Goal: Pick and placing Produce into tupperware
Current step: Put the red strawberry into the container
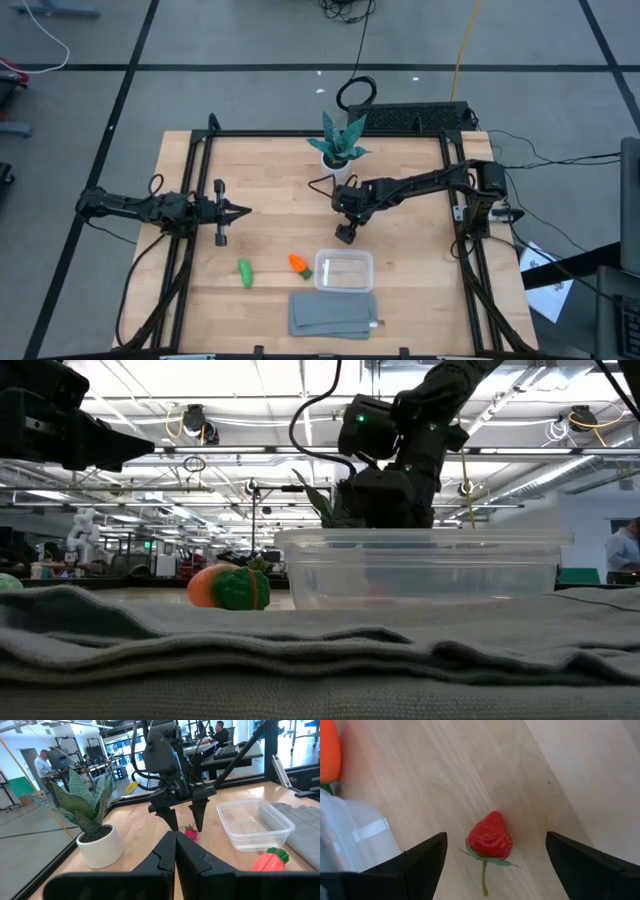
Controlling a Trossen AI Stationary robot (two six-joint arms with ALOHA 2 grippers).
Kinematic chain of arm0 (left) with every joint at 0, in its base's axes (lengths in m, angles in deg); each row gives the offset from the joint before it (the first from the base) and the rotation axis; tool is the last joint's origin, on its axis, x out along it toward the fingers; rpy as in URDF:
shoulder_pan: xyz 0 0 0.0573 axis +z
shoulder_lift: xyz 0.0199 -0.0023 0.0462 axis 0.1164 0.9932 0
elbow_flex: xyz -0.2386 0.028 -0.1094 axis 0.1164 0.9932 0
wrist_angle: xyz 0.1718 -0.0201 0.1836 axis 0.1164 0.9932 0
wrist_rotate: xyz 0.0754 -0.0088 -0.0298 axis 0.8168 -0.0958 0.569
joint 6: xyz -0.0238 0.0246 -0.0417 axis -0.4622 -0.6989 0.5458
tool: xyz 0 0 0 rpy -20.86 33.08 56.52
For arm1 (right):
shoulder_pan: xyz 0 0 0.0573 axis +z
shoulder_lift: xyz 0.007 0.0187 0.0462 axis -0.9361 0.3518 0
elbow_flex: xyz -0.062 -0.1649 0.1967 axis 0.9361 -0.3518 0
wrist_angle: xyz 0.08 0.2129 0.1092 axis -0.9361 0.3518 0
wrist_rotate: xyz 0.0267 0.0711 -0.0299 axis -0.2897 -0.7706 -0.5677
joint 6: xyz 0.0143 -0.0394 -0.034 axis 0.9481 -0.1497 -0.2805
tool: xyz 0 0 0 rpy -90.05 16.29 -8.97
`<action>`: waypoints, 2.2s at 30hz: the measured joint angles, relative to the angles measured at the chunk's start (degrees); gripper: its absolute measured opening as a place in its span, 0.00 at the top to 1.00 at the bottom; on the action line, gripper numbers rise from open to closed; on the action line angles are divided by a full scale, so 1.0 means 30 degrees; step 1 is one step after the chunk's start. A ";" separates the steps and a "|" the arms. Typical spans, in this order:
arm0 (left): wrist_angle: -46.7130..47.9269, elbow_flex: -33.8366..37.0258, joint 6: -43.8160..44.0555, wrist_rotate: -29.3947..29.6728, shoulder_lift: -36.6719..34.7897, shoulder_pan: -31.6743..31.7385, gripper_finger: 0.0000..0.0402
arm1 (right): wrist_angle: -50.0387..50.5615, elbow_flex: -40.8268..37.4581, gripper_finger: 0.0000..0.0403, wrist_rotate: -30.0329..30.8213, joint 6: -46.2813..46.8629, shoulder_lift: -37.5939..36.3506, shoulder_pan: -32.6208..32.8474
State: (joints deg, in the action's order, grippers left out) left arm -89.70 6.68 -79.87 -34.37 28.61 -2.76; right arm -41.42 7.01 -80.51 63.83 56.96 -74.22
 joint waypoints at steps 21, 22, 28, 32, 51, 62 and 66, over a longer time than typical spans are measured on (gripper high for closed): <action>0.0000 0.0000 0.0001 0.0000 -0.0005 -0.0004 0.98 | -0.0689 -0.0466 0.18 0.2062 0.0117 0.0007 0.0752; 0.0000 0.0000 0.0004 0.0000 -0.0005 0.0002 0.98 | -0.0782 -0.0599 0.18 0.2061 0.0123 0.0007 0.0781; 0.0015 0.0000 -0.0004 0.0000 0.0000 0.0004 0.98 | -0.1704 -0.1290 0.18 0.2040 0.0514 -0.0029 0.0779; 0.0015 0.0000 -0.0004 0.0000 -0.0004 0.0000 0.98 | -0.1728 -0.1304 0.18 0.2026 0.0249 -0.0029 0.0809; 0.0012 0.0000 -0.0004 0.0000 -0.0005 -0.0004 0.98 | -0.2442 -0.1348 0.47 0.1953 -0.0558 0.0051 0.0925; 0.0021 0.0000 0.0084 0.0000 -0.0003 0.0003 0.98 | -0.2544 -0.1348 0.66 0.1403 -0.0912 0.0051 0.0919; 0.0022 0.0000 0.0084 0.0000 -0.0007 -0.0004 0.98 | -0.2443 -0.1348 0.67 0.1074 -0.0915 0.0051 0.0889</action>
State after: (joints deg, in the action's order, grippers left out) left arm -89.63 6.68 -79.62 -34.37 28.59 -2.77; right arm -48.75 2.96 -77.29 61.08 57.12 -71.55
